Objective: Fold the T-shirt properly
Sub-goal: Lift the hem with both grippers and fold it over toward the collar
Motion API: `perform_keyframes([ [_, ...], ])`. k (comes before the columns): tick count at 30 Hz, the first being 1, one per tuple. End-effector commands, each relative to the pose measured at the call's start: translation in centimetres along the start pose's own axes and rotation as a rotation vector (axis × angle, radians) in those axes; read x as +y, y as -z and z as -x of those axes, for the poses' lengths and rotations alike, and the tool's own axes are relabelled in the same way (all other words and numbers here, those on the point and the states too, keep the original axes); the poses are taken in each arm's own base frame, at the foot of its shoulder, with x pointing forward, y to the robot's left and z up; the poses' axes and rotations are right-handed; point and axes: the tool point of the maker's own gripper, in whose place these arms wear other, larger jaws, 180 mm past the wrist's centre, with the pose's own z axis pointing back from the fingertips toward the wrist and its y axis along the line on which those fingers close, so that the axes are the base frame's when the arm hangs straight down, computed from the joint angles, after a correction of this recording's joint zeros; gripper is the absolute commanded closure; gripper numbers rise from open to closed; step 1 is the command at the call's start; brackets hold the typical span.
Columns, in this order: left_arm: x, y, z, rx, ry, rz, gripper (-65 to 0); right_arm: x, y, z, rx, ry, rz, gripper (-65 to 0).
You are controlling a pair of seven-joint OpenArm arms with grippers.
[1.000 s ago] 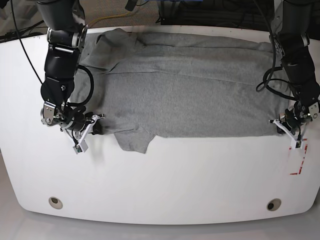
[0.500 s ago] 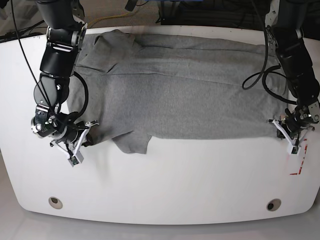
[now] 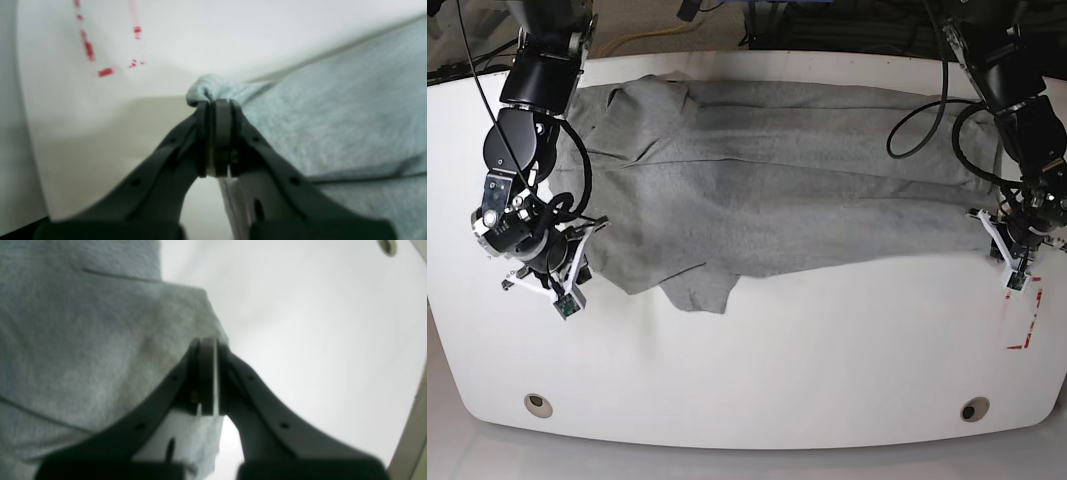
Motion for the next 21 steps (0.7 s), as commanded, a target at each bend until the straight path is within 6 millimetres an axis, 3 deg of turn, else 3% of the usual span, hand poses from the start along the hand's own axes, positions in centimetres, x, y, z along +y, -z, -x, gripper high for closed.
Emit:
perform_keyframes([
  [1, 1.3, -1.2, -0.9, -0.032, -0.003, -0.042, 0.0, -0.7, -1.2, -0.7, -0.036, -0.016, 0.037, 0.0],
  [7, 1.3, -0.9, 0.2, -0.013, -0.026, -0.037, 0.0, -0.3, 0.6, 0.9, 0.004, 0.062, -0.011, -0.5],
  [11, 1.3, -0.8, 0.2, -0.010, -0.028, -0.036, 0.0, -0.7, 3.1, 1.3, 0.011, 0.142, -0.063, -12.5],
  [21, 1.2, -0.8, 0.1, -0.012, -0.025, -0.036, 0.0, -1.9, 8.6, -0.3, -0.071, 0.336, -0.174, -41.5],
])
